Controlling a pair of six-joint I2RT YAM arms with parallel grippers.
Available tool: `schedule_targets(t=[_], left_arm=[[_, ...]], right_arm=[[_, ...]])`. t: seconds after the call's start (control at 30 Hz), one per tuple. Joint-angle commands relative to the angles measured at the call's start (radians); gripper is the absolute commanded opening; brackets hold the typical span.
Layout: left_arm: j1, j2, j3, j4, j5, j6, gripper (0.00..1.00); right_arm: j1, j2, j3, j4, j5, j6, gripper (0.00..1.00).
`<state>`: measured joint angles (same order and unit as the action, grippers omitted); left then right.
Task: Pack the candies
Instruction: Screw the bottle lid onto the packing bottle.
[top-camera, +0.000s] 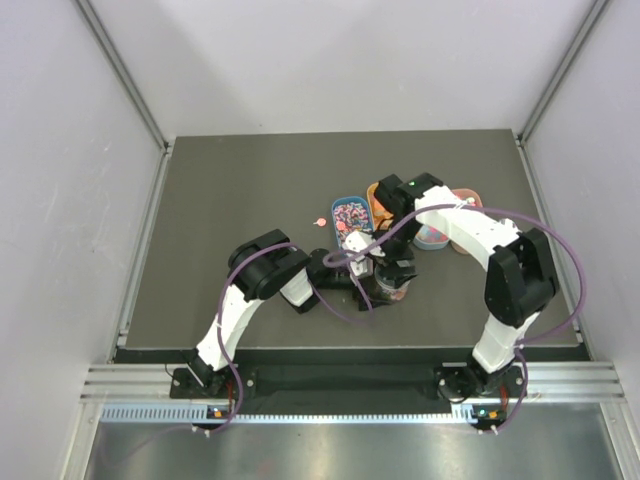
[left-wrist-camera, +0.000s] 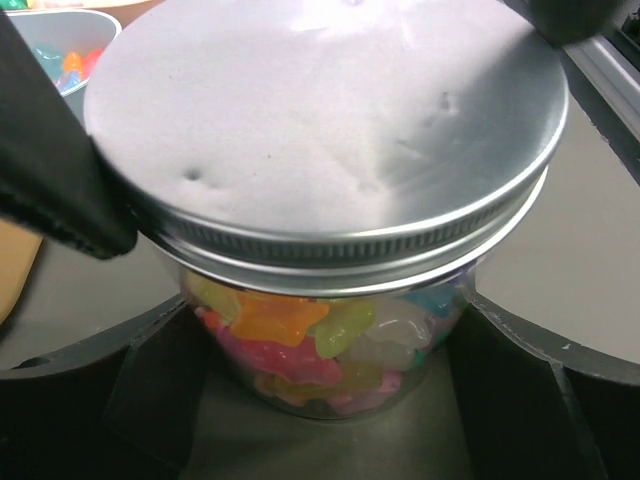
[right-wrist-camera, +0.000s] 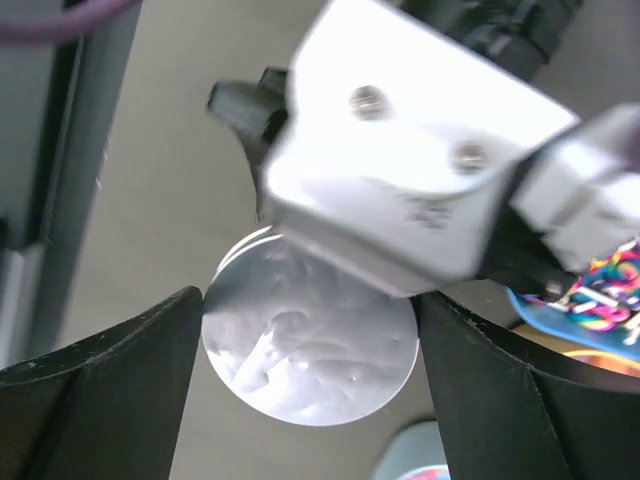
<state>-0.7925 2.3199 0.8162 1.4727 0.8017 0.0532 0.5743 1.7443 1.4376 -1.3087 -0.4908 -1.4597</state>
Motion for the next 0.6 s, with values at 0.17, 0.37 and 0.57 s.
schedule_targets(t=[0.17, 0.37, 0.57], left_arm=[[0.022, 0.044, -0.031, -0.104, -0.111, 0.071, 0.0], [0.022, 0.045, -0.031, -0.101, -0.111, 0.073, 0.0], [0.022, 0.045, -0.023, -0.115, -0.104, 0.074, 0.0]], right_arm=[[0.032, 0.014, -0.051, -0.044, -0.147, 0.343, 0.72], [0.041, -0.075, -0.127, 0.046, -0.12, 0.355, 0.81], [0.03, -0.15, -0.157, 0.068, -0.077, 0.289, 1.0]])
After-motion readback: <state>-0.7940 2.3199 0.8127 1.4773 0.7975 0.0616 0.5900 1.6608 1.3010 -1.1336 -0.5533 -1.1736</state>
